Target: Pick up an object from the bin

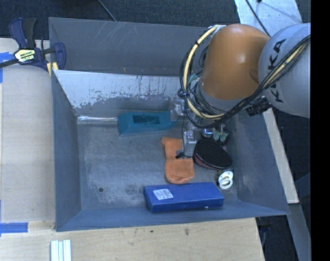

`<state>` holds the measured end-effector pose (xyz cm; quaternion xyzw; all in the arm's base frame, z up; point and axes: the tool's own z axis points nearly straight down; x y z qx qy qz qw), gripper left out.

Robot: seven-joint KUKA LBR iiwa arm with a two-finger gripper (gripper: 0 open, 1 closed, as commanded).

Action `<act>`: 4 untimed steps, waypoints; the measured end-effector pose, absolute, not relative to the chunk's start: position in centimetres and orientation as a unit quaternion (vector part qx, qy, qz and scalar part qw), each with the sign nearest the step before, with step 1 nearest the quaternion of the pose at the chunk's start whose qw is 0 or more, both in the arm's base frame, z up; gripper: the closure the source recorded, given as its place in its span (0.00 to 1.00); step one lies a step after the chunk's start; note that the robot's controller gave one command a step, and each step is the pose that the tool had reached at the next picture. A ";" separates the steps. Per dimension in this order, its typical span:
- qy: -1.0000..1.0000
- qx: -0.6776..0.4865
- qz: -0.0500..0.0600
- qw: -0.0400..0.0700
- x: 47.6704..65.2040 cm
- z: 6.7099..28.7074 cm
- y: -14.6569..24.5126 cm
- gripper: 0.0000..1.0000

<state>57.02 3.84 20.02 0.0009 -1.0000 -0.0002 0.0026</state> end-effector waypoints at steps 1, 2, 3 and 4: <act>-1.000 0.001 0.000 -0.002 57.2 20.5 3.8 0.00; -1.000 0.024 0.000 -0.005 58.0 17.0 3.4 0.00; -1.000 -0.015 0.000 0.000 58.3 13.3 2.9 0.00; -1.000 -0.010 -0.004 0.001 59.5 8.0 2.9 1.00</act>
Offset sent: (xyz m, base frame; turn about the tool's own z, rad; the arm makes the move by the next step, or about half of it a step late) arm 0.0118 -0.0092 -0.0649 -0.0835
